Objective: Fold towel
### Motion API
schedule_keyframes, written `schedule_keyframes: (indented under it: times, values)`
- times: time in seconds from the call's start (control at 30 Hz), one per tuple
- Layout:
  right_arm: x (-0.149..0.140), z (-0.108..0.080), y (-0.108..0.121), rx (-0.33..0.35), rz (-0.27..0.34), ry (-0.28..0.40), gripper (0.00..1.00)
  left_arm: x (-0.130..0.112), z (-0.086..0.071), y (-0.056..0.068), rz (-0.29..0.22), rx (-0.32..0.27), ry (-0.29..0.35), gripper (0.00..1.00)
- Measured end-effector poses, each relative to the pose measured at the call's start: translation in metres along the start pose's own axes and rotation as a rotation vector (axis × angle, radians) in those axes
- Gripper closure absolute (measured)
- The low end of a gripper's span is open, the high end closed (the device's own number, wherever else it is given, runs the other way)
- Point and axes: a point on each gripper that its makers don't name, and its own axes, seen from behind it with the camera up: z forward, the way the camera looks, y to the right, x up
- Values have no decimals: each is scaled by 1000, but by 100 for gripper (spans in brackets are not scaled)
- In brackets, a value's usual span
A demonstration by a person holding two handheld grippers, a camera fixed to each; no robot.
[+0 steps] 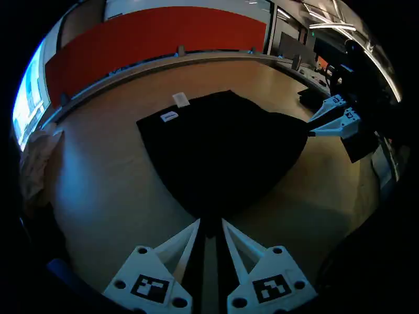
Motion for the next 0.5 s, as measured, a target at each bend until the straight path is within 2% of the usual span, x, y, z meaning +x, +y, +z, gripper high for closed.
schedule_keyframes:
  times: [0.5]
  values:
    - [36,-39,-6,5,-7,59,83,28,-39,7,-36,13,36,87]
